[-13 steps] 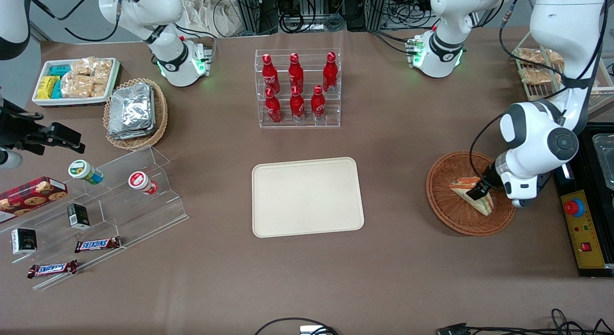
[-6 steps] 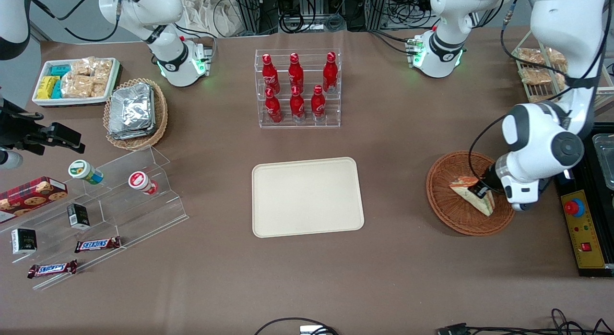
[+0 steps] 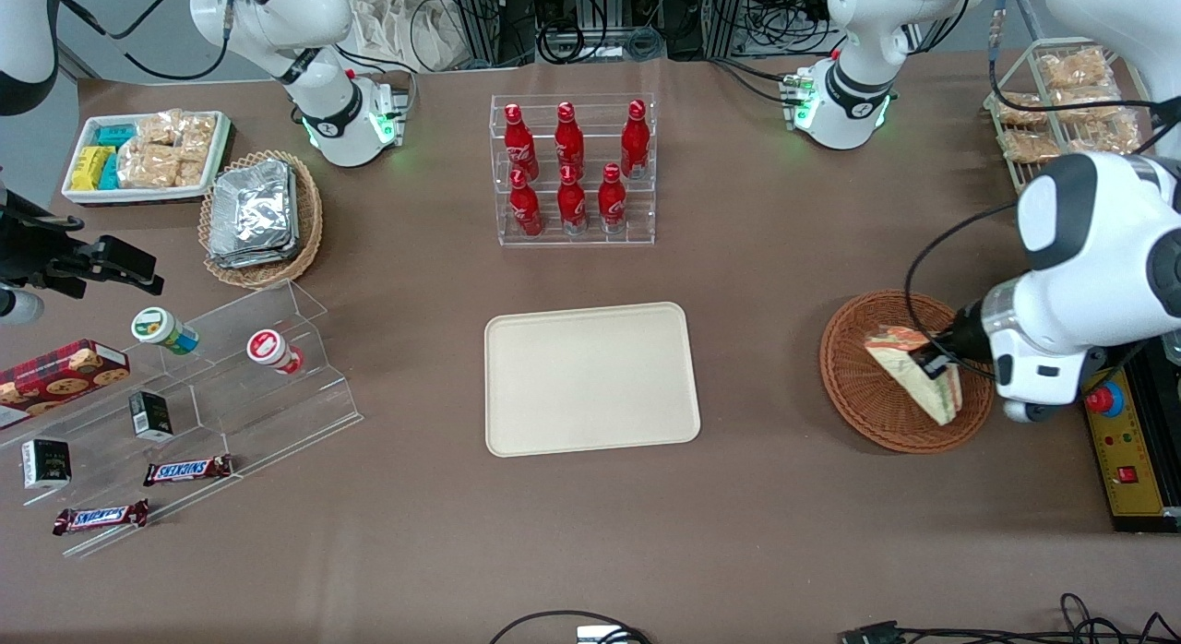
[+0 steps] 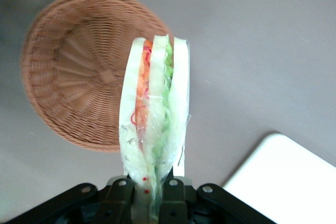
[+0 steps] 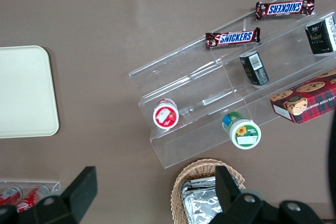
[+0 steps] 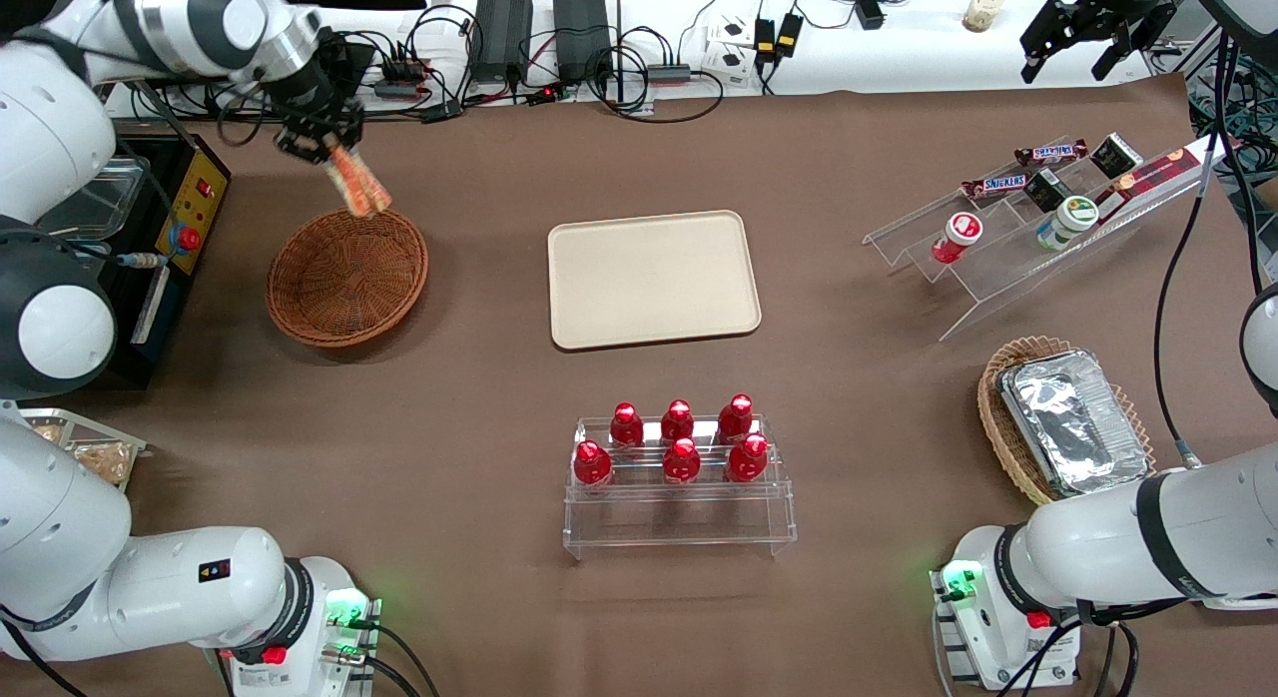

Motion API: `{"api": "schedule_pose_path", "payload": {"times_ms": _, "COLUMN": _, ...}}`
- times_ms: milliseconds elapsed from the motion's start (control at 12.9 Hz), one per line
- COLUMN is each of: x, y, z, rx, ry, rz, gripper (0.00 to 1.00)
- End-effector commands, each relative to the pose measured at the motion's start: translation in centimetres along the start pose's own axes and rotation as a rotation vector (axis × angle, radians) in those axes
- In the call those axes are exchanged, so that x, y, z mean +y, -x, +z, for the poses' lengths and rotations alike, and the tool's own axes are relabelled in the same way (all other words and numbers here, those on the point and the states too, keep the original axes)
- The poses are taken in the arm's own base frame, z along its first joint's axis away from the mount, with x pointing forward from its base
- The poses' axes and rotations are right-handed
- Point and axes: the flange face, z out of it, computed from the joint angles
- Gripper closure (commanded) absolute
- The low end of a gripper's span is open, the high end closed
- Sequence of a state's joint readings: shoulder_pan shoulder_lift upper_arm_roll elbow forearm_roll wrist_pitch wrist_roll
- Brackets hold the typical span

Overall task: Place sandwich from basket to tray
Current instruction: 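Lift the sandwich and carry it toward the cream tray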

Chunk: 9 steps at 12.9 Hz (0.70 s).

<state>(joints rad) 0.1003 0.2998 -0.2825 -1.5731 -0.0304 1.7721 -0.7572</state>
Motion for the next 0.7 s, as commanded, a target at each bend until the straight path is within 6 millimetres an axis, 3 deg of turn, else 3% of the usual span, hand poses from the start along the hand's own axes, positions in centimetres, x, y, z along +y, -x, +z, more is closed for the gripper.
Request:
{"api": "schedule_pose_path", "payload": {"times_ms": 0, "x": 8.2, "y": 4.3, "z": 0.9, "rx": -0.015, "ry": 0.007, "rz": 0.148, "gripper": 1.00}}
{"api": "schedule_pose_path", "payload": {"times_ms": 78, "x": 11.2, "y": 7.2, "z": 2.2, "rx": -0.021, "ry": -0.001, "rz": 0.211, "gripper": 1.00}}
{"api": "schedule_pose_path", "payload": {"times_ms": 388, "x": 19.6, "y": 12.6, "z": 8.5, "rx": -0.065, "ry": -0.016, "rz": 0.349, "gripper": 1.00}}
{"api": "schedule_pose_path", "payload": {"times_ms": 621, "x": 23.5, "y": 16.5, "z": 15.4, "rx": -0.059, "ry": -0.058, "rz": 0.438, "gripper": 1.00}}
